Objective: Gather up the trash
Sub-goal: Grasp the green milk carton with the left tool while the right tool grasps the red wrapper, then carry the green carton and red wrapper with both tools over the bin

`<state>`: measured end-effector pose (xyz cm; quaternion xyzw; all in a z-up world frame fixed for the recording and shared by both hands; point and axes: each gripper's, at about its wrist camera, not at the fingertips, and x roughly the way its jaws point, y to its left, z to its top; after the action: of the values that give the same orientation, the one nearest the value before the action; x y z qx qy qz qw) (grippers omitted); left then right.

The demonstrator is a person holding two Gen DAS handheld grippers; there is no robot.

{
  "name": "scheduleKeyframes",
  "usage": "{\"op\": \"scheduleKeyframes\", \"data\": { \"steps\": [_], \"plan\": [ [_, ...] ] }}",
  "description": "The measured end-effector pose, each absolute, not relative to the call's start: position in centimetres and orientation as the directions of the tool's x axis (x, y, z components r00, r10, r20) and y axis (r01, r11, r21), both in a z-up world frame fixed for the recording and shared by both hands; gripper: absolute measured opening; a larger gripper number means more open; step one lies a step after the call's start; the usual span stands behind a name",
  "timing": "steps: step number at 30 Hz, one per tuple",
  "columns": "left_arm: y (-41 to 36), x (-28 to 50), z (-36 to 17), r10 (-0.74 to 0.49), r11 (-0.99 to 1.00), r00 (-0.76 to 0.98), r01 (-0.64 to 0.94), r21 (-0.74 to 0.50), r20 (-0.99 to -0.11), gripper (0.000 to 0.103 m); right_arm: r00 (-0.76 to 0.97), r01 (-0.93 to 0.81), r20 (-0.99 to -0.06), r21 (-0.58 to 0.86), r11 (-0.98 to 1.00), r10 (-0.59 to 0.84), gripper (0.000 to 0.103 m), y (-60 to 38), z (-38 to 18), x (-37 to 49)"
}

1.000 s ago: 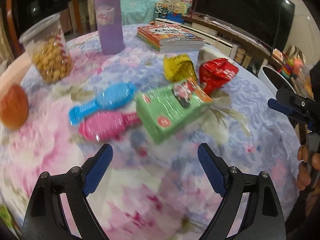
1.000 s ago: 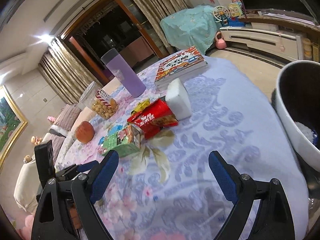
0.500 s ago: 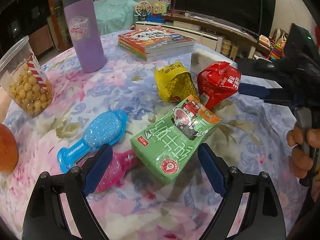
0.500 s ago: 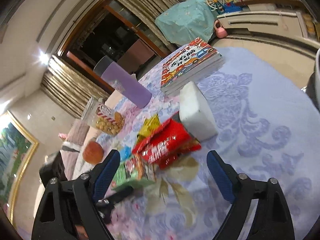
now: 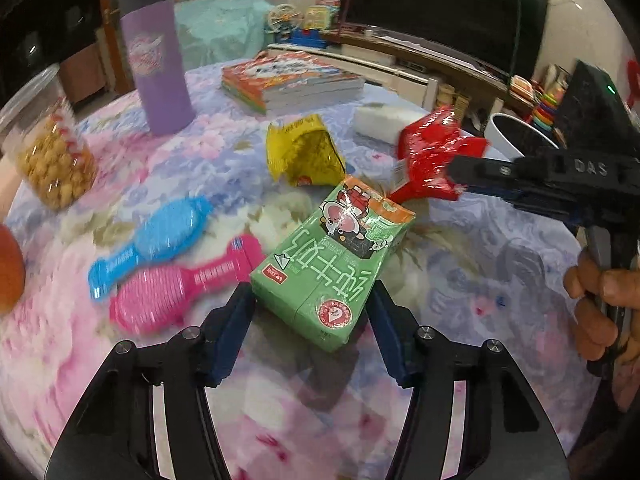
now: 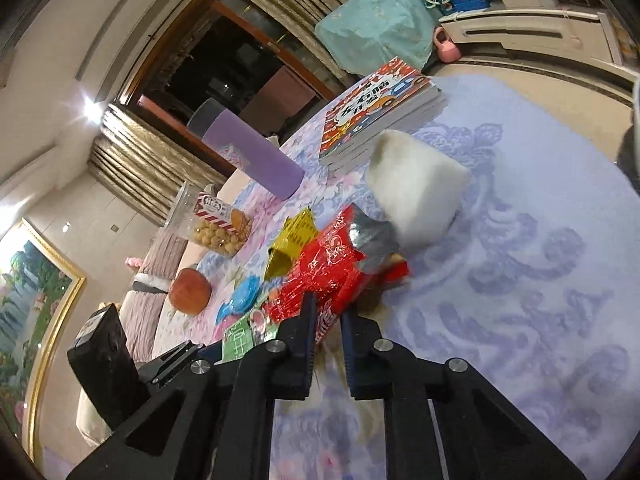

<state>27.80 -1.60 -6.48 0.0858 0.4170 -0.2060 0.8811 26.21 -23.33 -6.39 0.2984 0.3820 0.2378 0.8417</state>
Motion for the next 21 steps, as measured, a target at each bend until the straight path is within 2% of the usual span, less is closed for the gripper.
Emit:
{"op": "scheduleKeyframes", "data": {
  "steps": [11,21],
  "plan": [
    [-2.4,23.5,-6.3,-0.309,0.943,0.578,0.292,-0.163,-0.755,0.057,0.637,-0.202,-0.517,0.604,0.771,0.572,0.005,-26.3,-5.0,20.9],
    [-6.6,21.9,-4.8,-0.371,0.922,0.597,0.328,-0.206,-0.711,0.056,0.692,-0.187,-0.518,0.543,0.819,0.502,0.005,-29.6,-3.9,17.4]
  ]
}}
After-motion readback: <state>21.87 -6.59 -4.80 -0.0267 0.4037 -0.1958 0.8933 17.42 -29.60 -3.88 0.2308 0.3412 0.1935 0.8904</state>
